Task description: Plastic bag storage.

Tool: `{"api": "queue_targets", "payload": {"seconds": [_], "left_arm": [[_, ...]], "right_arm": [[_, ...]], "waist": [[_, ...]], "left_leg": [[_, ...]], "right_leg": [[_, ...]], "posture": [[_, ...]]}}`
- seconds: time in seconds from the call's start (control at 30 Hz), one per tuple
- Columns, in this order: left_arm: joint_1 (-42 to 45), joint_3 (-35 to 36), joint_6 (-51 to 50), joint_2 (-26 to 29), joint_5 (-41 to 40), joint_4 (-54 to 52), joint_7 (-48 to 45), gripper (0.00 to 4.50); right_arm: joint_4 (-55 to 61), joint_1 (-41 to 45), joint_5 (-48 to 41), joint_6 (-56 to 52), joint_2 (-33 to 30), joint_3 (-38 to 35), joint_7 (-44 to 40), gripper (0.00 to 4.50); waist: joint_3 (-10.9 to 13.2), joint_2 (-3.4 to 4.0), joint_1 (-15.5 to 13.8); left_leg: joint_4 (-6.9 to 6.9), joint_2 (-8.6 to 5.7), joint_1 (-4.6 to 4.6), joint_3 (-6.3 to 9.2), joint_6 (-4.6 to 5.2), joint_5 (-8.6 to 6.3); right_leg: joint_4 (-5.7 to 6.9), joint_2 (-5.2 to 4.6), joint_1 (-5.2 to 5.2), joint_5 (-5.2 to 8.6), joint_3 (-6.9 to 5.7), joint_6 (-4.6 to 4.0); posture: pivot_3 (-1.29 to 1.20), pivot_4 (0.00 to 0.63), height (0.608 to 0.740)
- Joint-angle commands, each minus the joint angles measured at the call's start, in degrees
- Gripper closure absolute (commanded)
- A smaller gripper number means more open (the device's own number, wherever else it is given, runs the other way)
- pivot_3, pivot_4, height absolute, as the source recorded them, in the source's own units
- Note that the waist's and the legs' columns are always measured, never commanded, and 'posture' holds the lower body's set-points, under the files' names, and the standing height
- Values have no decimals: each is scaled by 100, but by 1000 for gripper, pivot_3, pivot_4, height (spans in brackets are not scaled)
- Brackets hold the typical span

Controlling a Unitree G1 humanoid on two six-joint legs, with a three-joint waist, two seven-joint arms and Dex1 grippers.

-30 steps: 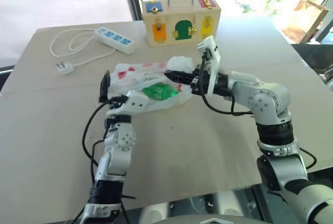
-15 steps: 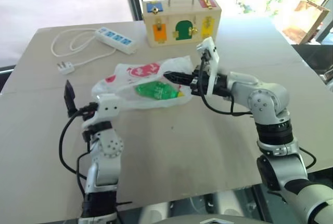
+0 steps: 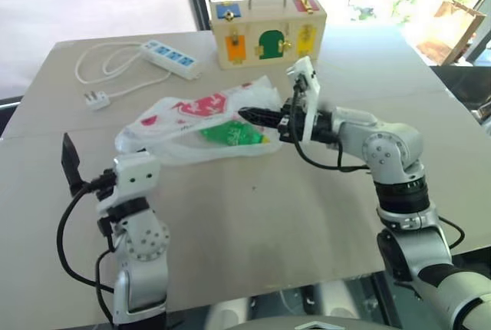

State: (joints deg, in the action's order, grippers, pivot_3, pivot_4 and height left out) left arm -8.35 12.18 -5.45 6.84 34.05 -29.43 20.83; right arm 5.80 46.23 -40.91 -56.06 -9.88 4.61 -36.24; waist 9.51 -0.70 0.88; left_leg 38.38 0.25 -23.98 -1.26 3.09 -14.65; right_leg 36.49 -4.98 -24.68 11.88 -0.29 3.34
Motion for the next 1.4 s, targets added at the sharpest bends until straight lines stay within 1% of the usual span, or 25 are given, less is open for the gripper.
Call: {"api": "queue_targets", "payload": {"seconds": [0.03, 0.23, 0.4, 0.47, 0.63, 0.8, 0.87, 0.9, 0.97, 1.07, 1.27, 1.4], "left_arm": [[-332, 114, -22, -154, -196, -462, -146, 23], [-857, -278, 468, -84, -1061, -454, -1031, 23], [-1310, -442, 998, -10, -1614, -472, -1493, 23], [-1477, -454, 1161, -18, -1763, -495, -1593, 23], [-1750, -390, 1408, -233, -2110, -568, -1584, 23], [-1974, -585, 1264, -383, -2165, -491, -1683, 23], [-1966, -714, 1165, -361, -2173, -435, -1812, 23], [-1953, -764, 1183, -325, -2210, -403, -1890, 23], [-1924, -884, 1178, -216, -2388, -346, -2154, 23], [-1852, -896, 1153, -108, -2559, -312, -2354, 23], [-1097, -451, 764, 126, -2796, -158, -2420, 23], [-544, -56, 354, 203, -3136, -101, -2409, 23]], "right_arm": [[88, 86, -48, 62, 34, -9, -62, 4500], [104, 68, -43, 36, 72, 4, -38, 4500], [107, 60, -26, 21, 74, -16, -1, 4500], [122, 45, -30, 14, 75, -24, 21, 4500], [151, -6, -29, 23, 66, -31, 51, 4500], [108, 1, -12, 57, 63, -33, 43, 4500], [89, 9, -2, 70, 66, -28, 37, 4500], [88, 7, -1, 72, 69, -26, 37, 4500], [83, 8, 3, 78, 77, -18, 32, 4500], [72, 21, 10, 87, 91, -11, 30, 4500], [36, 34, 36, 119, 104, -7, 28, 4500], [49, 16, 57, 138, 122, -9, 45, 4500]], "waist": [[0, 0, 8], [0, 0, 4], [0, 0, 5], [0, 0, 8], [0, 0, 6], [0, 0, 5], [0, 0, 3], [0, 0, 3], [0, 0, 3], [0, 0, 6], [0, 0, -4], [0, 0, -2]], "left_leg": [[0, 0, 0, 0, 0, 0], [2, 2, 0, 0, 1, 0], [1, 3, 0, 0, 1, 0], [1, 4, 0, 1, 0, 0], [1, 4, 0, 1, 0, 0], [1, 4, 0, 0, 1, 0], [1, 4, 0, 1, 1, 0], [2, 3, 0, 0, 1, 0], [2, 3, 0, 0, 1, 0], [2, 5, 0, 0, 1, 0], [3, 4, 1, 1, 2, 1], [9, 4, 2, 1, 2, 1]], "right_leg": [[-1, 0, 0, 0, 0, 0], [0, 9, 1, 1, -2, -1], [-3, 5, 1, 2, -2, -3], [-3, 3, 0, 3, -1, -5], [-5, 1, 0, 6, -1, -11], [-7, 3, 1, 7, -1, -11], [-6, 7, 1, 7, -2, -10], [-6, 28, 1, 7, -4, -10], [-7, 32, 2, 6, -3, -10], [-6, 36, 2, 6, -3, -9], [-4, 42, 2, 1, -3, 0], [1, 44, 4, 0, -2, 1]], "posture": [[0, 150, 740], [0, 150, 740], [0, 150, 740], [0, 150, 740], [0, 150, 740], [0, 150, 740], [0, 150, 740], [0, 150, 740], [0, 150, 740], [0, 150, 740], [0, 150, 740], [0, 150, 740]]}}
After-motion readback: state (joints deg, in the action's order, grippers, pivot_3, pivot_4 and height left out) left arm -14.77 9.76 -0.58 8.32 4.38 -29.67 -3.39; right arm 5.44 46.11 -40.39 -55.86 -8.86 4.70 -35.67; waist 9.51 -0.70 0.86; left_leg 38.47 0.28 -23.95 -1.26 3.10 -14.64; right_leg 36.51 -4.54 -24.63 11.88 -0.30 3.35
